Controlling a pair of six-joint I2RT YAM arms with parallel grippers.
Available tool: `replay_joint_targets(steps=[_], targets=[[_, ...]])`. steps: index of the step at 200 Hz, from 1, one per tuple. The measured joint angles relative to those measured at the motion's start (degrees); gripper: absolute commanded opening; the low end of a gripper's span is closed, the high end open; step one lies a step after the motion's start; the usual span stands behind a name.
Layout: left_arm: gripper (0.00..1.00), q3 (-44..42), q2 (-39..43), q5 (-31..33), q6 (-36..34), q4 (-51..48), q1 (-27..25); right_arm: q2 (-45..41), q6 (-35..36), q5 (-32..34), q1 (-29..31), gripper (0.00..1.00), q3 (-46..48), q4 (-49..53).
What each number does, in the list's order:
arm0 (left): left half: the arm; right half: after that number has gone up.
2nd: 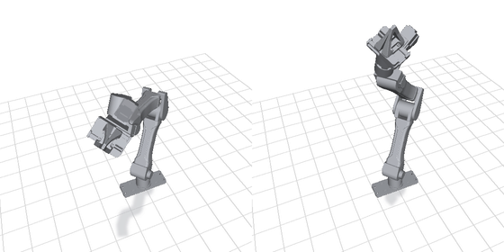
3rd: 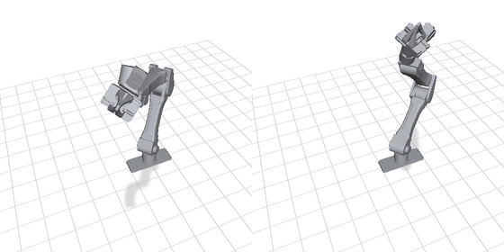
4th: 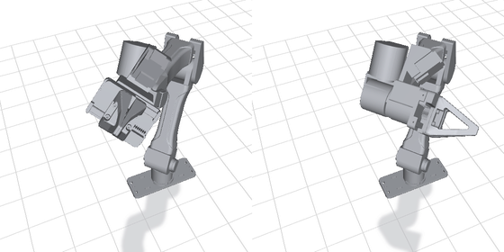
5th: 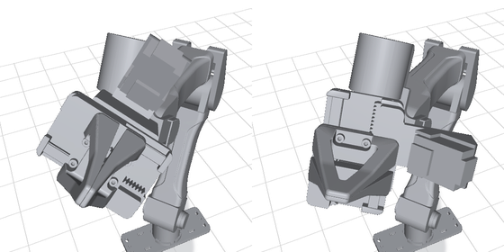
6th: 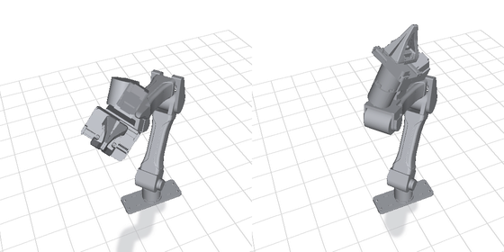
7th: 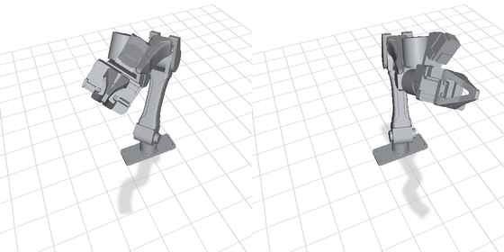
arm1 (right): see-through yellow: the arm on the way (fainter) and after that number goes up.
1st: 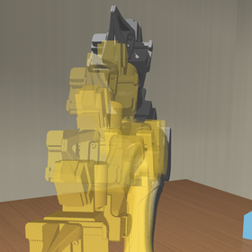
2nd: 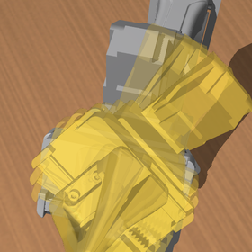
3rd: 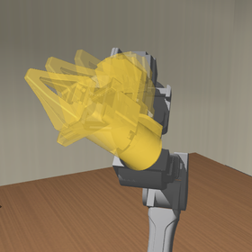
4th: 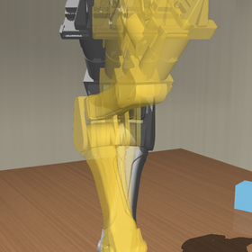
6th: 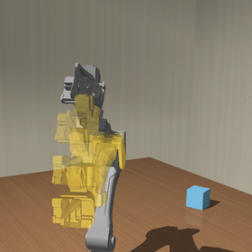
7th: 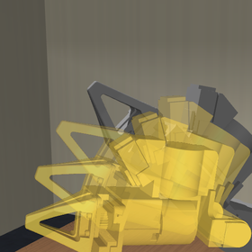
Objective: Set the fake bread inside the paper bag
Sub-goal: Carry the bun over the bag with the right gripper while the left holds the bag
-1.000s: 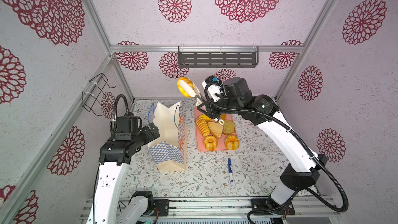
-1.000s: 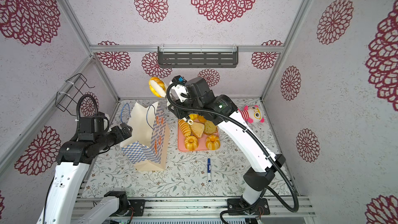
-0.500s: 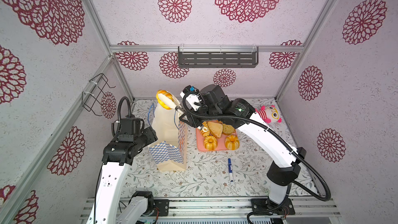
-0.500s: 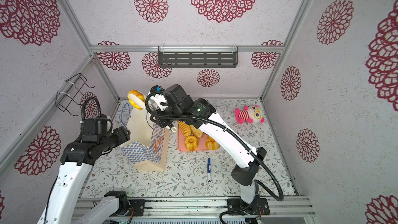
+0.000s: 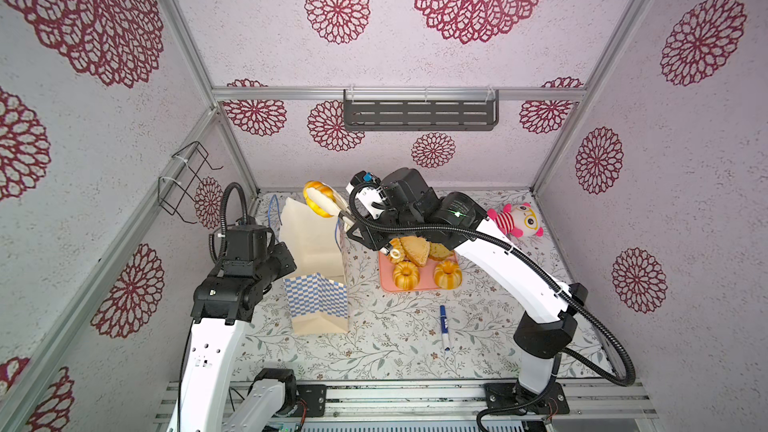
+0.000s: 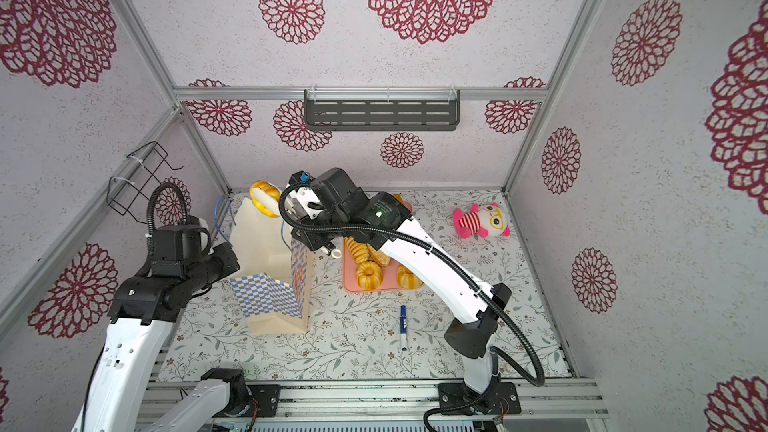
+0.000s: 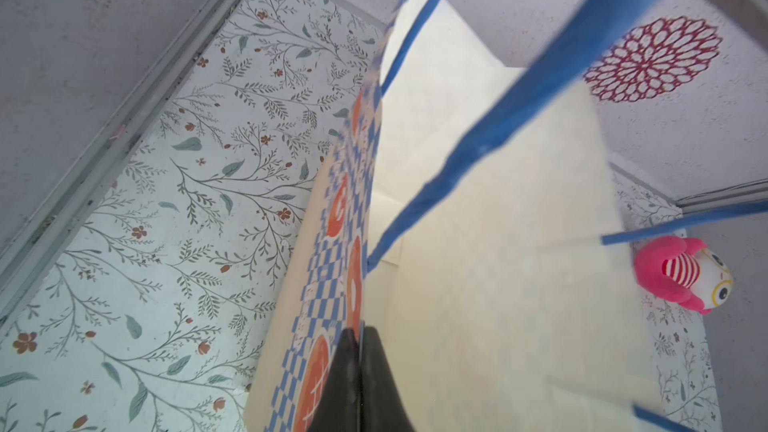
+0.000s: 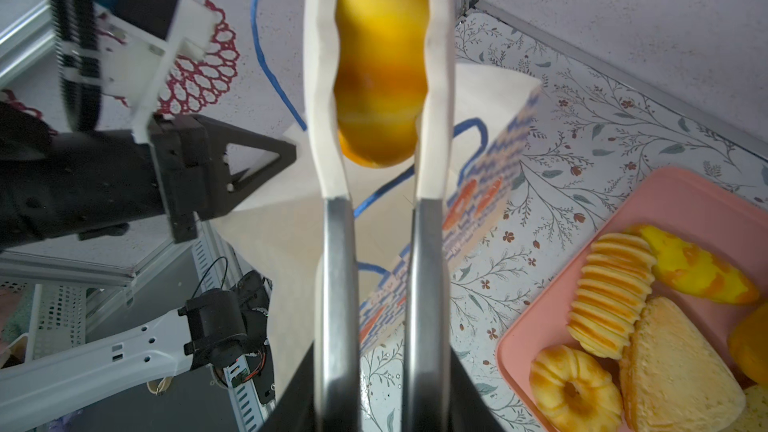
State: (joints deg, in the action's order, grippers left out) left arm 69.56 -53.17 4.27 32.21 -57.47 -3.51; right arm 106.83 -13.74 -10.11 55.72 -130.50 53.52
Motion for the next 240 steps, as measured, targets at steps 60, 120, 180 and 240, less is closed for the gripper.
replay_joint_targets(steps=[60,120,180,240], targets=[[0.00,6.45,-3.78,3.19,-3.93,-1.51,-3.93,-0.57,-0.35,0.90,0.00,0.34,8.39,-1.46],[0.00,7.37,-7.80,8.02,-4.94,-1.95,-10.62,-5.16,-1.40,3.02,-0.02,0.35,11.96,-3.43],[0.00,5.64,-6.36,8.55,-3.96,-1.84,-10.99,-9.88,-2.01,2.73,0.00,0.34,19.74,-6.14],[0.00,5.44,-6.75,9.84,-3.67,-1.84,-12.96,-9.53,-2.45,0.98,0.76,0.35,22.01,-6.36]])
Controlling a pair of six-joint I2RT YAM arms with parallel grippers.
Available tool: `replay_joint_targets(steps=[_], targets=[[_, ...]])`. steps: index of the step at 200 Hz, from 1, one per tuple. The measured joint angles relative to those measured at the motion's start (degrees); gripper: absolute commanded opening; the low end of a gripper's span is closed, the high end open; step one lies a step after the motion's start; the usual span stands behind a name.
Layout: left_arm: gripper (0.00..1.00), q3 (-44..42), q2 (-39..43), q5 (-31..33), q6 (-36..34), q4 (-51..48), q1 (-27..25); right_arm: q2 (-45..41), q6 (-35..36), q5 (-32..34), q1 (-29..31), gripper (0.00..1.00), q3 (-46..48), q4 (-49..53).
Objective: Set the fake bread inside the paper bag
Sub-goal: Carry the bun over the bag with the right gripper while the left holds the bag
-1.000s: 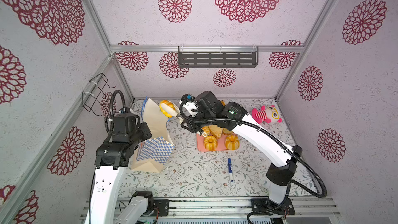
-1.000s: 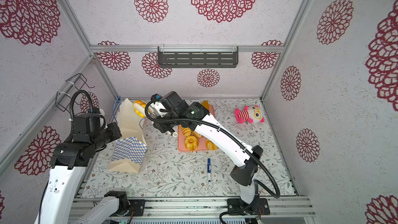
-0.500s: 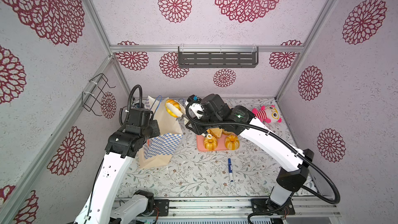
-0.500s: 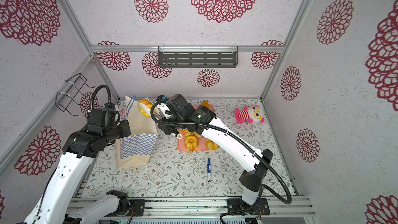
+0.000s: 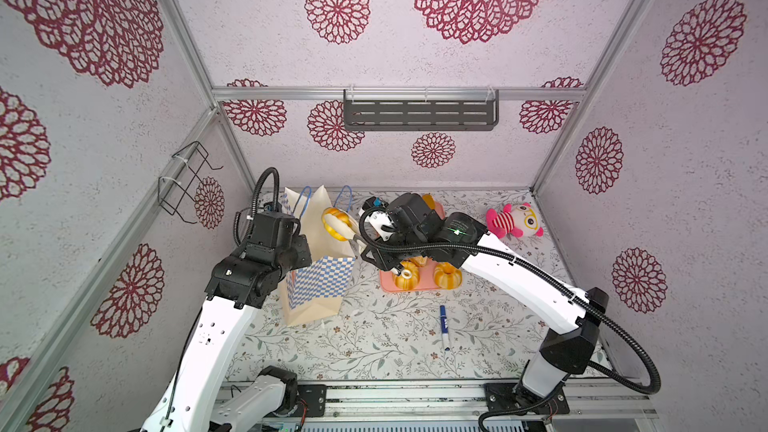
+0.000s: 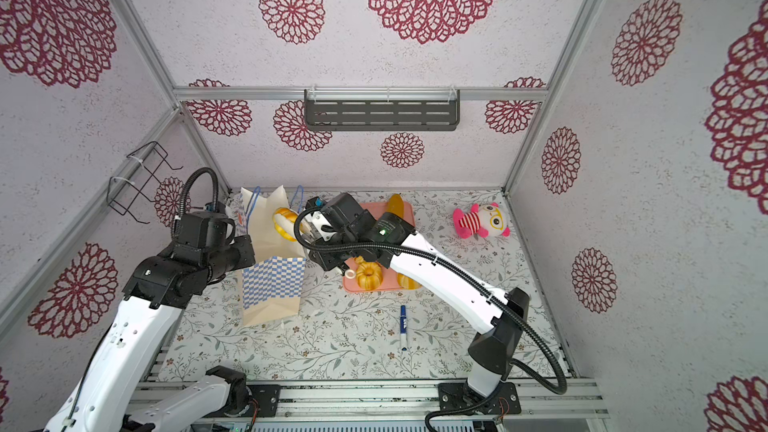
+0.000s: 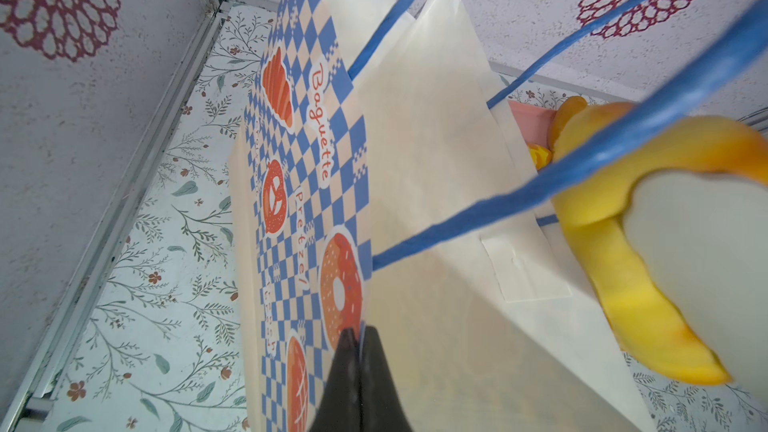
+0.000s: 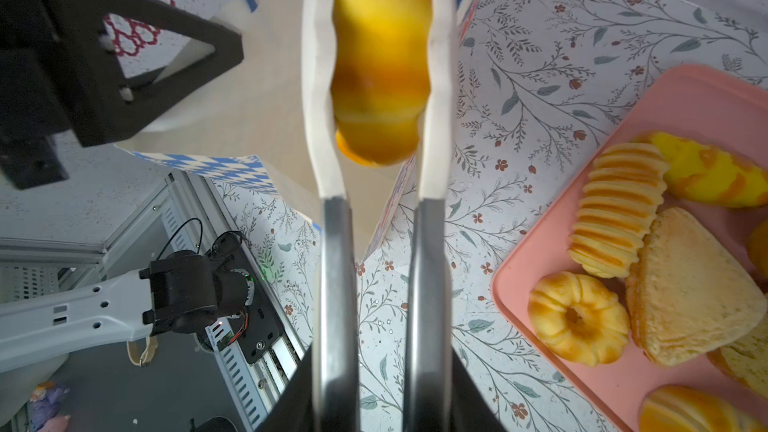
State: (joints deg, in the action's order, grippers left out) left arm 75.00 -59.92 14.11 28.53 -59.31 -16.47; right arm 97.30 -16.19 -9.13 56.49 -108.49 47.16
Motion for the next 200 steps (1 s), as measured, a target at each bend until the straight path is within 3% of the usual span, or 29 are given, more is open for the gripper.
replay_joint_targets(steps=[115,200], targets=[[0.00,0.07,-1.55,2.95,-0.04,-0.13,-1.77,0.20,0.02,4.39,1.53,0.36,-1.46,0.59],[0.00,0.07,-1.53,3.23,0.02,-0.11,-2.32,-3.23,-0.68,0.24,1.53,0.36,-1.51,-3.74]])
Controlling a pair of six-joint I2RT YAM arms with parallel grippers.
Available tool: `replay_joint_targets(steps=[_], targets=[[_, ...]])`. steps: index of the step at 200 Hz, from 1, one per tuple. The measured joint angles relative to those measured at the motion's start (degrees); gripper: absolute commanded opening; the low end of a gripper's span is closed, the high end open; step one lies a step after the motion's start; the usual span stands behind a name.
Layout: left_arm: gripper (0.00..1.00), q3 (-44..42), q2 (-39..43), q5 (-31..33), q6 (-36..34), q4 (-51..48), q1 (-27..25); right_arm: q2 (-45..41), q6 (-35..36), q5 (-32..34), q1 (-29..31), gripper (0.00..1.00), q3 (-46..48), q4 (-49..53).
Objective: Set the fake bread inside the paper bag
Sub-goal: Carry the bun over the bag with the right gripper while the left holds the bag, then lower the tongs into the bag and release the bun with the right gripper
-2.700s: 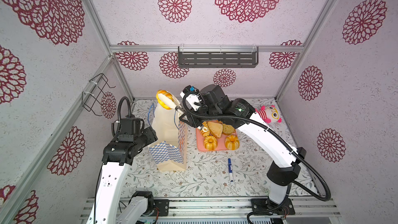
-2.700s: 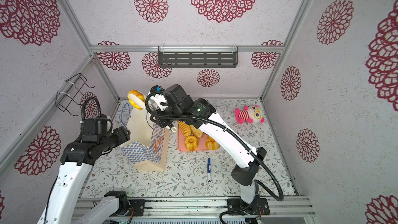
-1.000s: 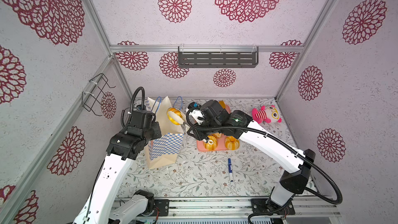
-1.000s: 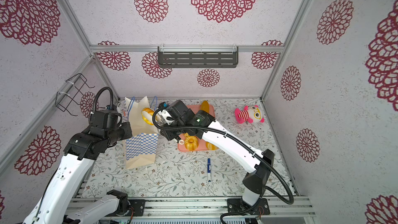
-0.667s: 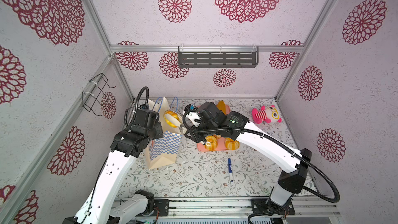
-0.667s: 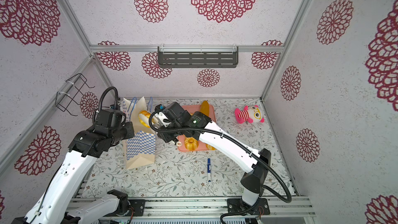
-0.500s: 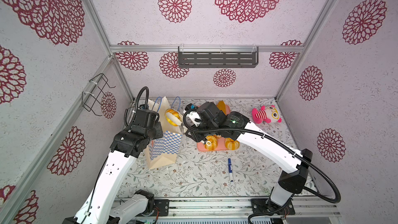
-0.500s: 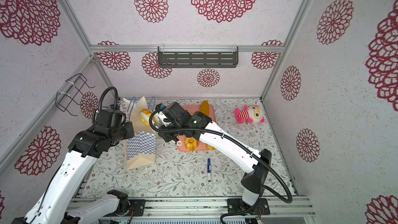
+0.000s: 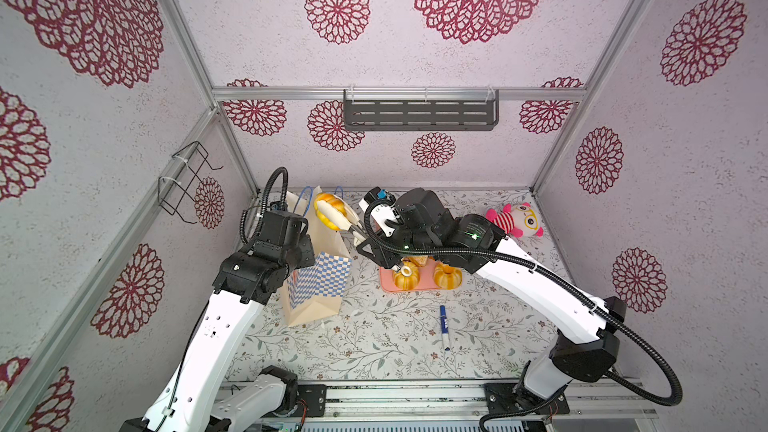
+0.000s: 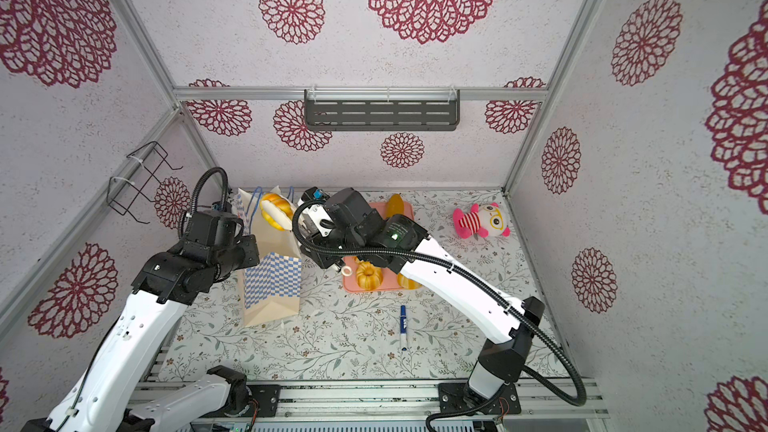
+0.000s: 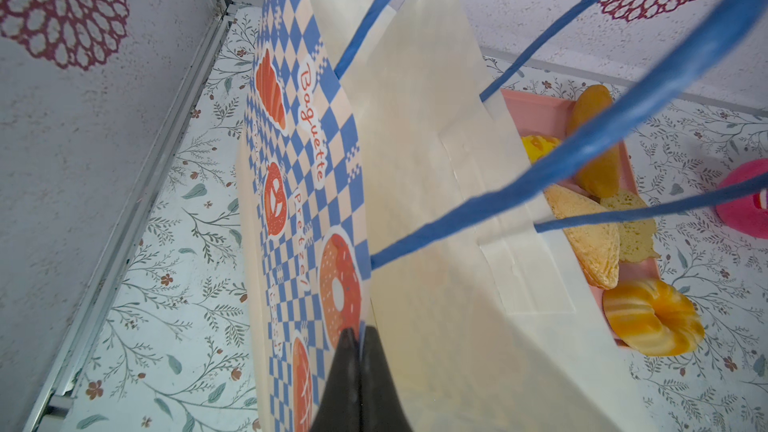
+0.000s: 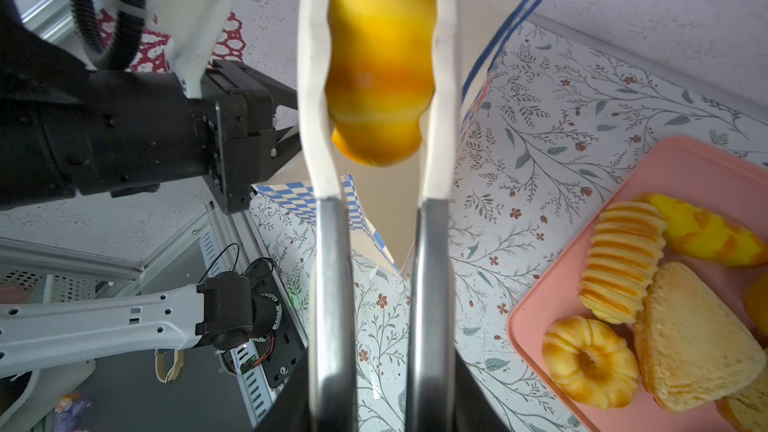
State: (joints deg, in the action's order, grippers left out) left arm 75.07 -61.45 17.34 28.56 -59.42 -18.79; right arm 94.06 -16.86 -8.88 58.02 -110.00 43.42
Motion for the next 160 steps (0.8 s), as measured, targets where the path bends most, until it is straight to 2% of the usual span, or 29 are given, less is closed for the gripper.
replay_joint_targets(steps=[102,160], targets=[[0.00,-0.04,5.46,1.88,0.33,-0.02,-0.13,4.17,-1.33,-1.64,-0.20,0.36,0.04,-0.61],[0.00,-0.04,3.96,1.86,-0.70,0.00,-0.17,6.54,-1.31,-2.29,-0.22,0.38,1.60,0.35]])
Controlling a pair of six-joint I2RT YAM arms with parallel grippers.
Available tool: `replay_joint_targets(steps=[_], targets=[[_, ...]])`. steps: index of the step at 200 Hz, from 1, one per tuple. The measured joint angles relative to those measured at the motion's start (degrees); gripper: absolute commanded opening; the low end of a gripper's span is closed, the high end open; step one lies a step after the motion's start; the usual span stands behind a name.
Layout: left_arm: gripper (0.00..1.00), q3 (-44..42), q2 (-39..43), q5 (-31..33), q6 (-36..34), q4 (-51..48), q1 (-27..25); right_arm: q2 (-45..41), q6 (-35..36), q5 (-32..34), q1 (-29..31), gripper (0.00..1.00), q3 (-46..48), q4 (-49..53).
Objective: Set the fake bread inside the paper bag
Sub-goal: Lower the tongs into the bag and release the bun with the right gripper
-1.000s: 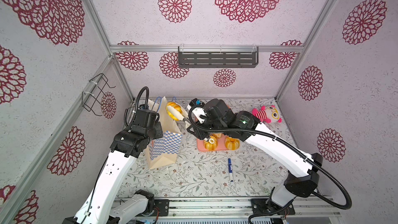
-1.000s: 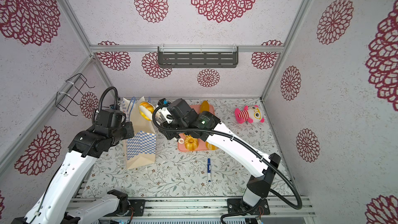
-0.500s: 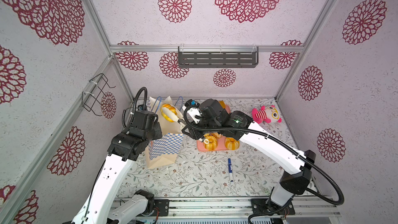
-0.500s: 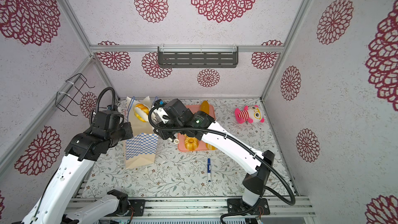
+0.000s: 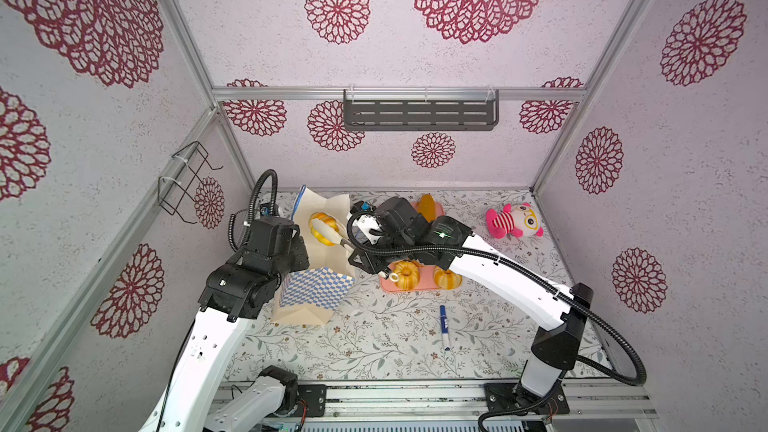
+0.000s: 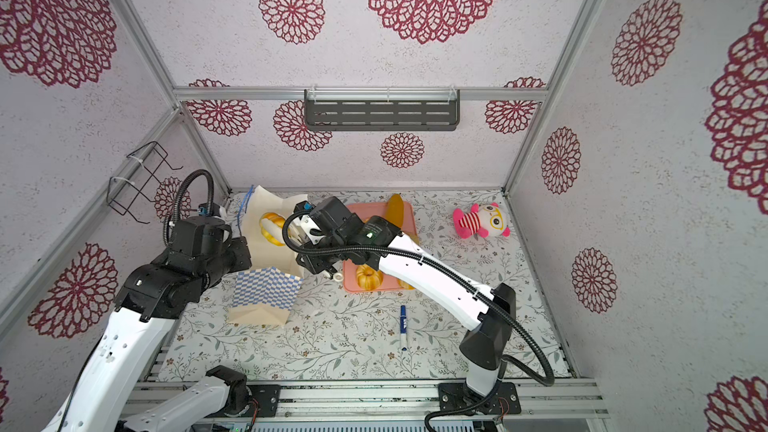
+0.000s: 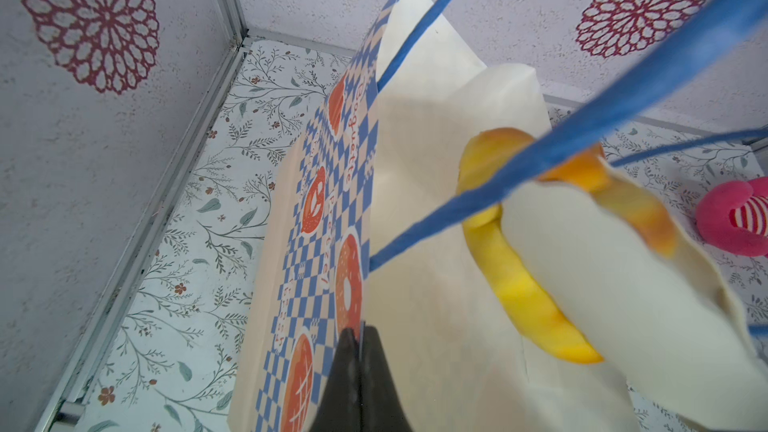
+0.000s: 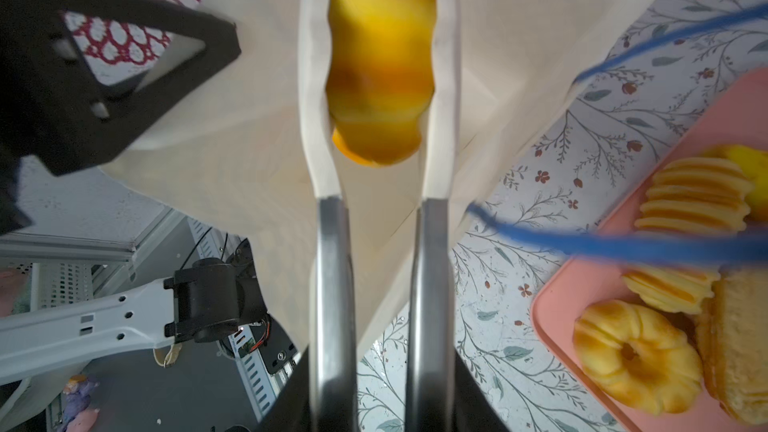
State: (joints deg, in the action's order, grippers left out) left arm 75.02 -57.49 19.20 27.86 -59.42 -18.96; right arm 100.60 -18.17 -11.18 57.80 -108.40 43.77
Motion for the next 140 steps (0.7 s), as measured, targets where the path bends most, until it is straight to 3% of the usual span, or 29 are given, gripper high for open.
replay_joint_targets(steps=[82,140], targets=[[0.00,0.81,-1.88,-0.07,-1.73,1.11,-0.28,-1.51,0.00,3.04,0.00,0.59,6.60,1.11],[0.00,2.49,-4.85,0.61,-3.48,1.66,-2.25,-2.69,0.02,5.14,0.00,0.62,7.13,1.11]])
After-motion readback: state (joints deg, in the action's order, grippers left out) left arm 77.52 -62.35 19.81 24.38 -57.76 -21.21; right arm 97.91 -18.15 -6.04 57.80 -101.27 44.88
